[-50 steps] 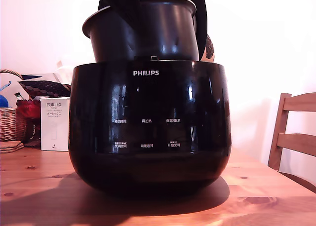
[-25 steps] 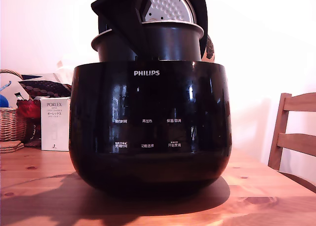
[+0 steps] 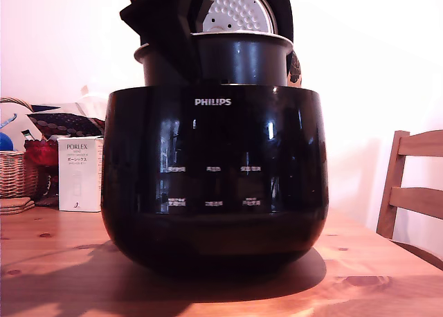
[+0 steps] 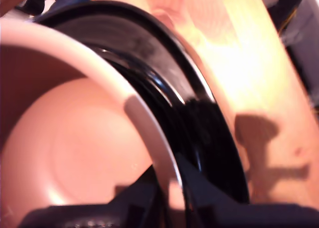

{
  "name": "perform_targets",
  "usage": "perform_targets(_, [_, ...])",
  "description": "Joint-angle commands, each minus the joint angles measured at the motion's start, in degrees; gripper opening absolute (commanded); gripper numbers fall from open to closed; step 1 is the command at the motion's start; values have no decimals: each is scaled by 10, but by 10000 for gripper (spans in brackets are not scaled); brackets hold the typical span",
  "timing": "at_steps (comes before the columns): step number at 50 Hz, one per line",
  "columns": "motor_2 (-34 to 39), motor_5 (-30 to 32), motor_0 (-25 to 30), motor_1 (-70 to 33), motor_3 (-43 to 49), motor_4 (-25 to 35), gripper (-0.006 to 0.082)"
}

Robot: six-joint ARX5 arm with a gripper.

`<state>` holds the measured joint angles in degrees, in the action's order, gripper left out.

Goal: Place the pot you are holding inside the rice cooker

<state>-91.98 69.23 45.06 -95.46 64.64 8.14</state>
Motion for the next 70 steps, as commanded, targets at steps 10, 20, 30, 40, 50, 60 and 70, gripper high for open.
perform_targets(10, [-5, 99, 3, 9, -51, -53, -24])
perform_targets(20, [-5, 108, 3, 9, -49, -82, -24])
perform_targets(30, [-5, 102, 3, 9, -2, -86, -24])
perform_targets(40, [-5, 74, -7, 9, 49, -94, -24])
perform_targets(50, [-5, 71, -17, 9, 71, -124, -24])
perform_targets(60, [-5, 57, -24, 10, 79, -127, -24])
perform_targets(70, [-5, 53, -23, 10, 70, -106, -24])
